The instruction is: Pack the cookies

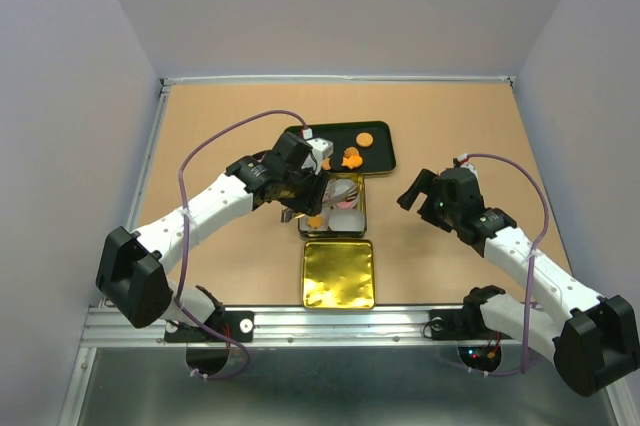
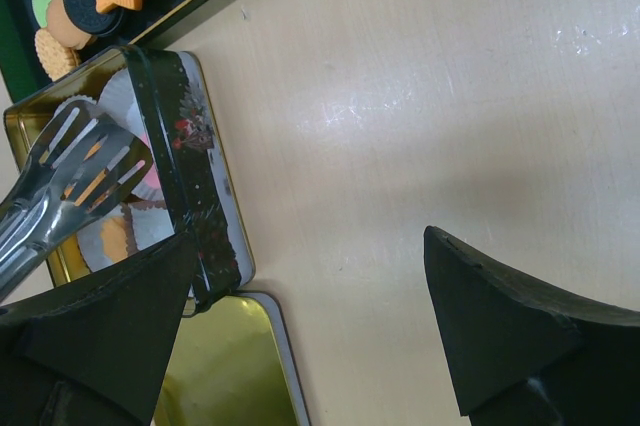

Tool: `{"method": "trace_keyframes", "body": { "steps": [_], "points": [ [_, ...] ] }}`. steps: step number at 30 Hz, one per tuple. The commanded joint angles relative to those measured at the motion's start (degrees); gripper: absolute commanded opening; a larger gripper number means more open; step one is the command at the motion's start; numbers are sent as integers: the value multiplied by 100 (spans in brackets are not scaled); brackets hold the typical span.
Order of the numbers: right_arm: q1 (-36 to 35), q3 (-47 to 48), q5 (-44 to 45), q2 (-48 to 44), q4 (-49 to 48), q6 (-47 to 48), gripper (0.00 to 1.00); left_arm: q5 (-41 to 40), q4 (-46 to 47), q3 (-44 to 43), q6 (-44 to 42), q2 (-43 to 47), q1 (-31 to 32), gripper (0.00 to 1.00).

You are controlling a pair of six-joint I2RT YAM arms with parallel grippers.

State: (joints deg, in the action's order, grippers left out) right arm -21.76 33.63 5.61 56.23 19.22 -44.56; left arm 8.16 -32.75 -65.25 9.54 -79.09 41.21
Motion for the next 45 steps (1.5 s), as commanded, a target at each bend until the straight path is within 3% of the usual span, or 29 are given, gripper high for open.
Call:
{"method": "trace_keyframes", "body": {
  "steps": [1,20,32,45],
  "points": [
    [14,-76,160,-94,-103,52,100,27,137,-207,4,-1,36,61],
    [14,-58,222,-24,-103,44,100,-113,-627,-1656,-251,-230,36,60],
    [14,170,327,46,-103,377,100,-772,-996,-2842,-339,-1205,27,58],
    [23,1901,-270,828,441,1388,100,-1282,-927,-4021,-110,-2716,27,57]
  ]
}}
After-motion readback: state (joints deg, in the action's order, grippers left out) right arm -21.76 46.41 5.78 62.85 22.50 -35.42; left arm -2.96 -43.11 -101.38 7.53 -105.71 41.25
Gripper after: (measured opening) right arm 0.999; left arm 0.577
